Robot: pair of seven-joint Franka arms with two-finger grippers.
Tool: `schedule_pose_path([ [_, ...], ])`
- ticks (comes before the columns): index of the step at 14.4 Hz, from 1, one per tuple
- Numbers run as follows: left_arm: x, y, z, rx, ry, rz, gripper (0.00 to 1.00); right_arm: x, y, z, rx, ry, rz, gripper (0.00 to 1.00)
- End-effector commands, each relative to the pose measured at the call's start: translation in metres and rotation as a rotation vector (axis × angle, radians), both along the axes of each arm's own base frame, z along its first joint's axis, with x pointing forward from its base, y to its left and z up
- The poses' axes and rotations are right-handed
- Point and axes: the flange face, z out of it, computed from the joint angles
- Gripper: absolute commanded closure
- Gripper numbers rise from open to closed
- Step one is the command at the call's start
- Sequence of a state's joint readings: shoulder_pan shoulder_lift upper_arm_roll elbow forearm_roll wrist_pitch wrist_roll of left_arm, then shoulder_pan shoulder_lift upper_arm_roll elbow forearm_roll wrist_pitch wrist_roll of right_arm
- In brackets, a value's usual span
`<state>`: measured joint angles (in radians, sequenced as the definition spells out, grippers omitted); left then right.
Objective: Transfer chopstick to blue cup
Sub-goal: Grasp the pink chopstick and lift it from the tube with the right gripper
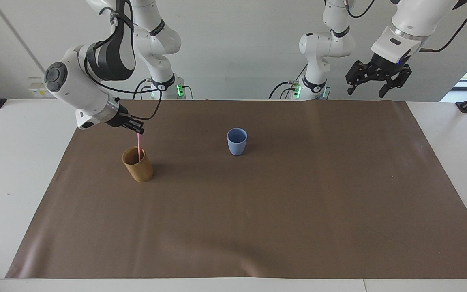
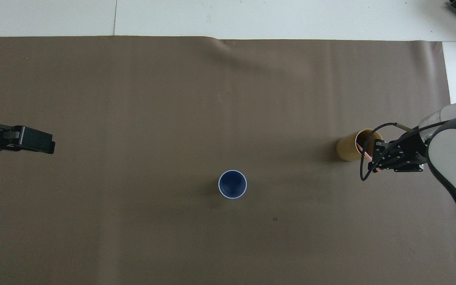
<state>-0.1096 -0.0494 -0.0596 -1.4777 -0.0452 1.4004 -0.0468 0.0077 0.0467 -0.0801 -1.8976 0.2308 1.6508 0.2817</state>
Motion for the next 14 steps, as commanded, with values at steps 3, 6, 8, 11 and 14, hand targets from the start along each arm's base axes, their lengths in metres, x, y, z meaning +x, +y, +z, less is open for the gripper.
schedule_pose_path([
  [3,-0.004,0.008,0.002,0.016,0.008,0.012,0.00,0.000,-0.002,0.048,0.054,0.004,0.008,1.00],
  [6,-0.005,0.007,0.002,0.016,0.008,0.010,0.00,-0.013,0.002,0.094,0.072,0.004,-0.003,1.00],
  [8,-0.005,0.007,0.002,0.014,0.008,0.002,0.00,-0.020,0.007,0.119,0.066,0.019,-0.011,1.00],
  [11,-0.005,0.007,0.002,0.015,0.009,-0.017,0.00,-0.028,0.025,0.144,0.055,0.052,-0.073,1.00],
  [14,-0.005,0.007,0.002,0.013,0.006,-0.057,0.00,-0.034,0.046,0.152,0.131,0.126,-0.193,1.00],
])
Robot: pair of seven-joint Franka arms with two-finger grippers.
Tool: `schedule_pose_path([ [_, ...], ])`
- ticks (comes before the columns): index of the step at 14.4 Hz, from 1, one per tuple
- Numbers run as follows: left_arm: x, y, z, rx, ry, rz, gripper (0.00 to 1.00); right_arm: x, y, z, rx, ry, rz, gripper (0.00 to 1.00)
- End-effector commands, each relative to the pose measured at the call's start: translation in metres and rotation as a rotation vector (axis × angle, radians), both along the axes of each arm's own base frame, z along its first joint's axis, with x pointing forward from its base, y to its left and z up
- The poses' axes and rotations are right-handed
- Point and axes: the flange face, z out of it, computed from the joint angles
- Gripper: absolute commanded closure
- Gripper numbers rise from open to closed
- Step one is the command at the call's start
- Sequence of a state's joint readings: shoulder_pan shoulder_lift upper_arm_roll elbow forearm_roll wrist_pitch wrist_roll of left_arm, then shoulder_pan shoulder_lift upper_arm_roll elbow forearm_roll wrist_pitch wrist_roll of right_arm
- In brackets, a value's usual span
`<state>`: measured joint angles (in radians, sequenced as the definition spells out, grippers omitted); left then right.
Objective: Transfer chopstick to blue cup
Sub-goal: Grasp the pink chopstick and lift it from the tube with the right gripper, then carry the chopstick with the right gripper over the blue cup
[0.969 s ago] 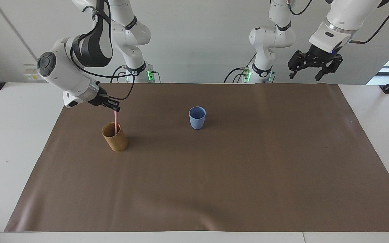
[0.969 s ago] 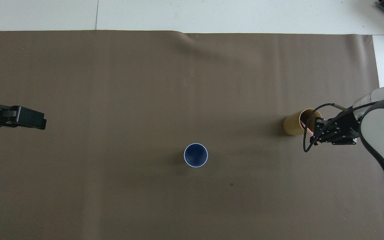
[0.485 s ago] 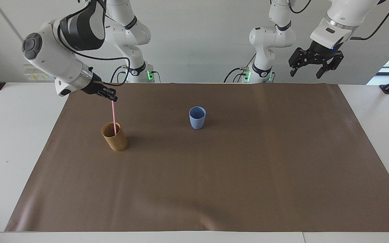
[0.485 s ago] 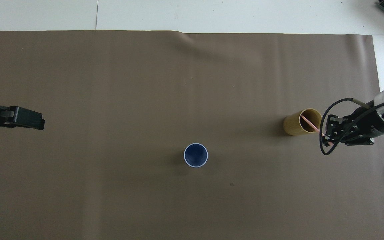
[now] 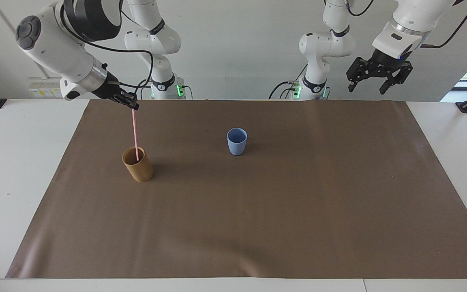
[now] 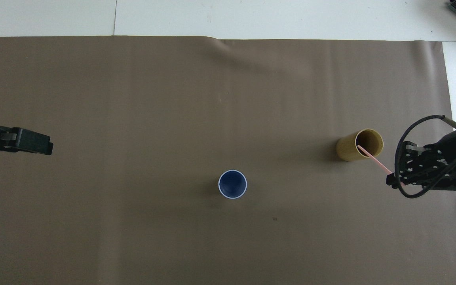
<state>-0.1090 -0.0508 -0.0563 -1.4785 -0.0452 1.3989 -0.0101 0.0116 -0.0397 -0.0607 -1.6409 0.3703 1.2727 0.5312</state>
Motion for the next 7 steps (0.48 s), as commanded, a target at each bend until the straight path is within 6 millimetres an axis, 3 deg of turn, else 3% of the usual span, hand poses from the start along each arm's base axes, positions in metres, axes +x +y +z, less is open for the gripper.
schedule_pose_path([
  [1,-0.005,0.005,0.001,0.015,0.008,-0.026,0.00,-0.002,0.023,0.006,0.046,0.056,-0.096,1.00],
  [4,-0.004,0.006,0.002,0.015,0.000,-0.028,0.00,-0.008,0.092,0.010,0.044,0.074,-0.187,1.00],
  [7,-0.003,0.006,0.001,0.013,-0.003,-0.077,0.00,-0.014,0.143,0.017,0.063,0.071,-0.274,1.00],
])
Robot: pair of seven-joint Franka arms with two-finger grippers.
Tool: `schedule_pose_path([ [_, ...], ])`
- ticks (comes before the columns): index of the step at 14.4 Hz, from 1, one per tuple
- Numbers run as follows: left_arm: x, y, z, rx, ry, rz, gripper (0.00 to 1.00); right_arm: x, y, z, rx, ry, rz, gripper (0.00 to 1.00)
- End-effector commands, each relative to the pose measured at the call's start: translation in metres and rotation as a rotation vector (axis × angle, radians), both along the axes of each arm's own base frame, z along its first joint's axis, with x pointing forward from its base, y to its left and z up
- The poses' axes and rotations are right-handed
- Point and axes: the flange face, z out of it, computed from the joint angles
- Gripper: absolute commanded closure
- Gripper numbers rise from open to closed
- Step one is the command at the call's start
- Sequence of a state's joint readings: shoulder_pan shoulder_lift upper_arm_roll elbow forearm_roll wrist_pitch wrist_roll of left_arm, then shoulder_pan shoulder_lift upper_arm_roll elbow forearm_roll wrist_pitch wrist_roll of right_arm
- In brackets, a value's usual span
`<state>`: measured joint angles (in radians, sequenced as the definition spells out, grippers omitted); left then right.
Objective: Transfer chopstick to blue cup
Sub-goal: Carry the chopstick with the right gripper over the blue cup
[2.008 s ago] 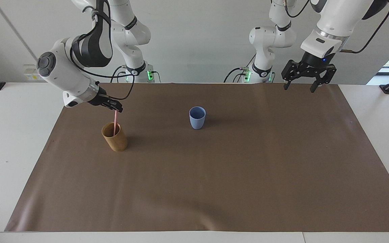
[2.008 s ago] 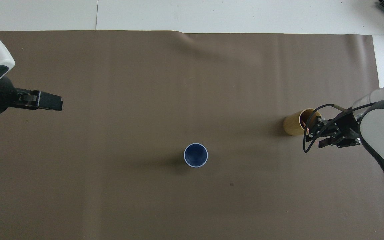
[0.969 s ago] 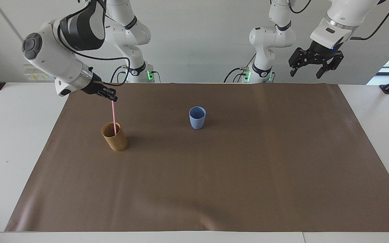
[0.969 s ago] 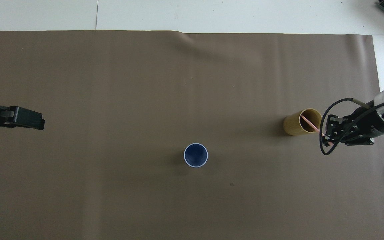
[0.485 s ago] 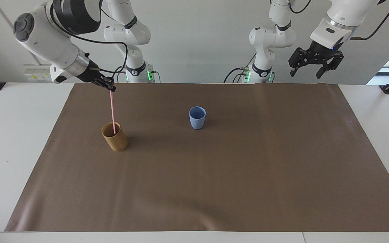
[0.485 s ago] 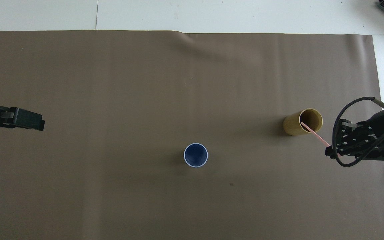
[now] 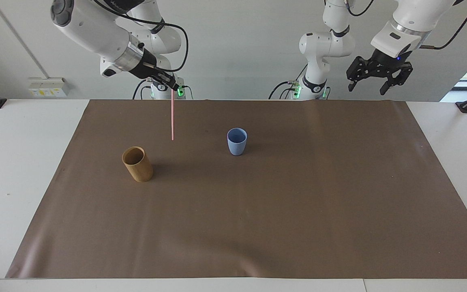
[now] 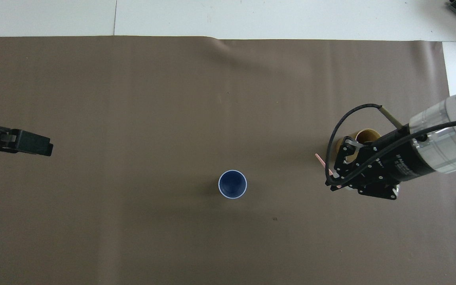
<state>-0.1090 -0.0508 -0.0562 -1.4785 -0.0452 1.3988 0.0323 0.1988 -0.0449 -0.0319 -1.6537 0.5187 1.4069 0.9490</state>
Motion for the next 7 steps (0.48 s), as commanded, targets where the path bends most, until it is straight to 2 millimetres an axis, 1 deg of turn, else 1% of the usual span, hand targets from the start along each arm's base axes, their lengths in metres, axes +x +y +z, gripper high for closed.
schedule_pose_path([
  [1,-0.003,0.006,0.002,0.013,-0.008,-0.049,0.00,-0.012,0.033,0.006,0.037,0.012,-0.109,1.00],
  [3,-0.002,0.006,0.002,0.012,-0.012,-0.052,0.00,-0.025,0.061,0.005,0.067,0.017,-0.168,1.00],
  [4,-0.003,0.006,0.002,0.013,-0.009,-0.052,0.00,-0.029,0.076,-0.002,0.080,0.042,-0.187,1.00],
  [5,-0.003,0.006,0.002,0.011,-0.008,-0.052,0.00,-0.034,0.098,-0.009,0.080,0.052,-0.201,1.00],
  [6,-0.002,0.006,0.002,0.011,-0.010,-0.050,0.00,-0.036,0.113,-0.015,0.080,0.059,-0.236,1.00],
  [7,-0.002,0.006,0.002,0.011,-0.011,-0.047,0.00,-0.039,0.122,-0.020,0.097,0.085,-0.263,1.00],
])
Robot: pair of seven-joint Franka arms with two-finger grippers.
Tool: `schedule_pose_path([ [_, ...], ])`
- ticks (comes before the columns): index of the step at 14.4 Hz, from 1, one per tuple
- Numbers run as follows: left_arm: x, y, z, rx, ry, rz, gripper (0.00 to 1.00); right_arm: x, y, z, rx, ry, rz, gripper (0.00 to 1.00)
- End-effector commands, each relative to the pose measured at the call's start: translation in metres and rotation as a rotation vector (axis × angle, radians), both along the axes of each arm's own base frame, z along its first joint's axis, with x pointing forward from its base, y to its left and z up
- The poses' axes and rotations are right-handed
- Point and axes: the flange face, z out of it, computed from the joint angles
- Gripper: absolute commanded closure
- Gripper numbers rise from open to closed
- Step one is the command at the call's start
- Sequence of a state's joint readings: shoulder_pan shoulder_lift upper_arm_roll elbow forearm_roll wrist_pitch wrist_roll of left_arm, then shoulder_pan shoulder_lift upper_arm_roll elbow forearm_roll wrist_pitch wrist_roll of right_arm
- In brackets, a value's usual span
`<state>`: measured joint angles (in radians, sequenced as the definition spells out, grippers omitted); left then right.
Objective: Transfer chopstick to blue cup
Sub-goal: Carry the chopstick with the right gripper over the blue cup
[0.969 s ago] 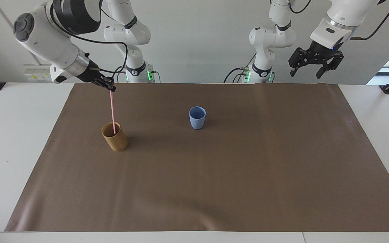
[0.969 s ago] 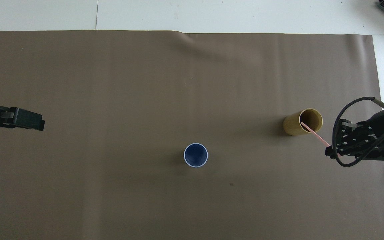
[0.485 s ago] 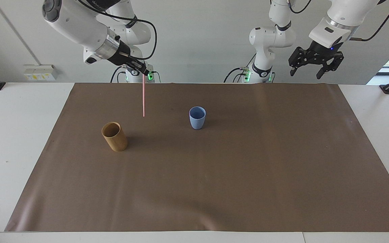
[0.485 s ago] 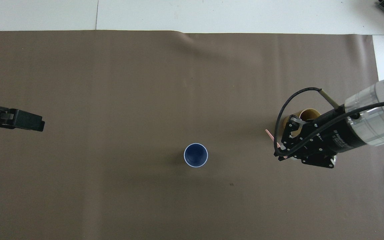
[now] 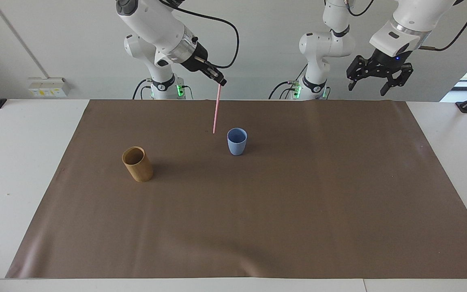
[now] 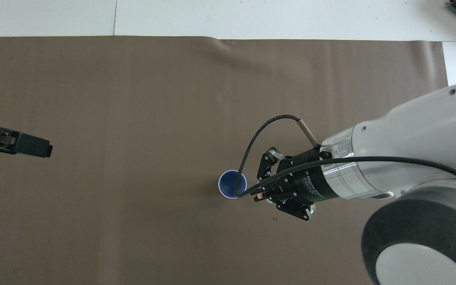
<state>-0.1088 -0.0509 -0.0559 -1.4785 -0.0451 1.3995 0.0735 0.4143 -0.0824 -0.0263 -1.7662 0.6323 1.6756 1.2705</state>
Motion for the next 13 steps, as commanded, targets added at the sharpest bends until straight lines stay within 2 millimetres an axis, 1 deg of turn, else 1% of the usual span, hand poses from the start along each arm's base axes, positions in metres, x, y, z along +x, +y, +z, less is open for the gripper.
schedule_pose_path([
  [1,-0.002,0.006,0.002,0.013,-0.008,-0.002,0.00,-0.012,0.015,-0.015,0.058,0.055,-0.074,1.00],
  [3,-0.002,0.006,0.002,0.013,-0.006,-0.002,0.00,-0.016,0.023,-0.025,0.074,0.078,-0.075,1.00],
  [5,-0.002,0.006,0.002,0.013,-0.006,-0.002,0.00,-0.017,0.035,-0.044,0.066,0.090,-0.077,1.00],
  [6,-0.002,0.006,0.002,0.013,-0.006,-0.002,0.00,-0.019,0.045,-0.051,0.074,0.099,-0.075,1.00],
  [7,-0.002,0.006,0.002,0.013,-0.006,-0.002,0.00,-0.020,0.050,-0.059,0.068,0.103,-0.074,1.00],
  [9,-0.002,0.006,0.002,0.013,-0.006,-0.002,0.00,-0.017,0.052,-0.078,0.056,0.115,-0.081,1.00],
  [10,-0.002,0.006,0.002,0.013,-0.006,-0.002,0.00,-0.016,0.052,-0.091,0.046,0.125,-0.069,1.00],
  [11,-0.002,0.005,0.002,0.013,-0.006,-0.002,0.00,-0.015,0.049,-0.109,0.044,0.106,-0.057,1.00],
  [12,-0.003,0.006,0.002,0.013,-0.005,-0.002,0.00,-0.015,0.045,-0.121,0.043,0.081,-0.065,1.00],
  [13,-0.003,0.006,0.002,0.013,-0.005,-0.001,0.00,-0.015,0.042,-0.126,0.040,0.076,-0.071,1.00],
])
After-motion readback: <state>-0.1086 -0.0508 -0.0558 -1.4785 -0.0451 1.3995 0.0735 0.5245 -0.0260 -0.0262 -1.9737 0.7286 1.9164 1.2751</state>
